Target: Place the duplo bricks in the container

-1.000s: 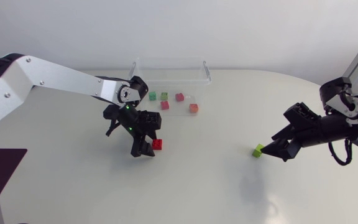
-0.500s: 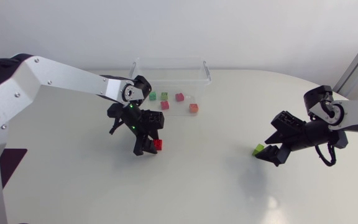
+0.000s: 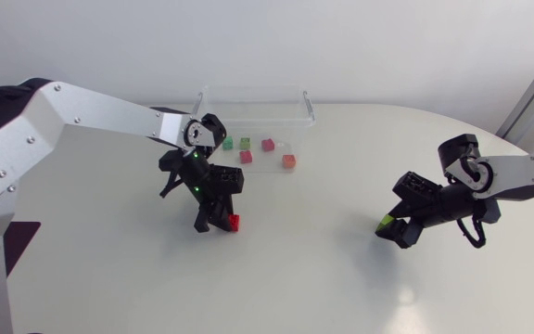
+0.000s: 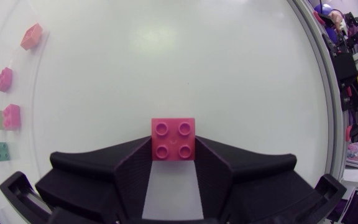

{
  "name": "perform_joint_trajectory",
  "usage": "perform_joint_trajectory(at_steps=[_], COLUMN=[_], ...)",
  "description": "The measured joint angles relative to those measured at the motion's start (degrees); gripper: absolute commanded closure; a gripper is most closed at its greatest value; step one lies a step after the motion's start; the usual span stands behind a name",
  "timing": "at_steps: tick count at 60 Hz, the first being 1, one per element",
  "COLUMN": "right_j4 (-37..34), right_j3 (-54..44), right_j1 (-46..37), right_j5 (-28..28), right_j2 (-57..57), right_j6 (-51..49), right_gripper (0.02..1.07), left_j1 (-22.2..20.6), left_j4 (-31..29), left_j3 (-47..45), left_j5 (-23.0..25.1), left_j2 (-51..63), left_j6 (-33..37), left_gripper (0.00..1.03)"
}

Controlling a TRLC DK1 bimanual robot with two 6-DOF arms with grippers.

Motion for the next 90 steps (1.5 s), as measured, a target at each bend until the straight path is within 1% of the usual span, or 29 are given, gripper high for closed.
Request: perform_joint_trajectory(at_steps=[1,2,5,9,13,14,18,20,29,39,43,55,71,80,83,85,86,87,88,90], right_j4=[0.3,0.4,0.9,1.2,1.2,1.2,1.2,1.2,1.1,0.4,-0.9,-5.4,-13.3,-16.0,-16.4,-16.9,-17.1,-17.3,-17.4,-17.5], right_j3=[0.0,0.0,0.0,0.0,0.0,0.0,0.0,0.0,0.0,-1.0,-1.4,-1.5,1.5,4.6,5.6,6.3,6.6,7.1,7.4,8.0], right_j1=[0.1,0.1,0.1,0.2,0.2,0.2,0.3,0.4,0.7,1.5,2.4,6.8,14.5,18.3,19.4,20.0,20.2,20.6,20.8,21.3], right_j5=[0.1,0.2,0.4,0.4,0.5,0.5,0.5,0.4,0.5,0.9,1.5,2.8,4.1,5.4,5.6,5.9,6.0,6.1,6.4,6.7], right_j2=[0.1,0.2,0.7,1.3,1.7,1.7,2.0,2.0,1.9,-1.0,-3.5,-11.9,-20.3,-22.9,-23.5,-23.7,-23.7,-23.8,-23.8,-23.8], right_j6=[0.0,0.0,0.0,0.0,0.0,0.0,0.0,-0.2,-0.2,-0.1,0.3,2.8,8.0,10.9,11.8,12.1,12.4,12.5,12.8,13.4], right_gripper=[0.53,0.58,0.67,0.69,0.73,0.75,0.77,0.80,0.81,0.81,0.81,0.81,0.81,0.81,0.81,0.81,0.81,0.81,0.81,0.81], left_j1=[0.1,0.2,0.3,0.6,0.8,0.9,0.9,1.0,2.0,5.0,6.3,8.7,10.7,11.9,12.0,12.1,12.1,12.1,12.1,12.1], left_j4=[-0.2,-0.3,-0.8,-1.8,-2.5,-2.7,-3.7,-4.3,-5.2,-5.3,-5.0,0.0,11.5,14.2,15.4,16.1,16.6,17.3,17.7,18.8], left_j3=[0.1,0.1,0.1,0.2,0.3,0.3,0.5,0.7,2.1,6.6,8.7,12.6,20.6,26.4,27.7,28.3,28.5,28.8,28.9,29.2], left_j5=[0.2,0.2,0.6,1.5,1.9,2.2,2.8,3.2,5.6,8.9,9.5,10.1,10.2,9.5,8.3,7.1,6.7,6.1,5.6,4.5], left_j2=[-0.1,-0.2,-0.6,-1.4,-2.6,-2.9,-4.7,-5.8,-10.7,-14.3,-14.8,-14.5,-9.4,-4.1,-2.4,-1.4,-0.9,-0.3,0.2,1.0], left_j6=[0.0,0.0,0.0,0.0,0.0,0.0,0.0,0.0,-0.3,-3.0,-4.0,-10.2,-21.4,-26.0,-27.3,-28.0,-28.5,-28.9,-29.3,-30.1], left_gripper=[0.75,0.75,0.75,0.75,0.75,0.75,0.75,0.75,0.75,0.75,0.74,0.74,0.73,0.72,0.68,0.62,0.55,0.51,0.40,0.25])
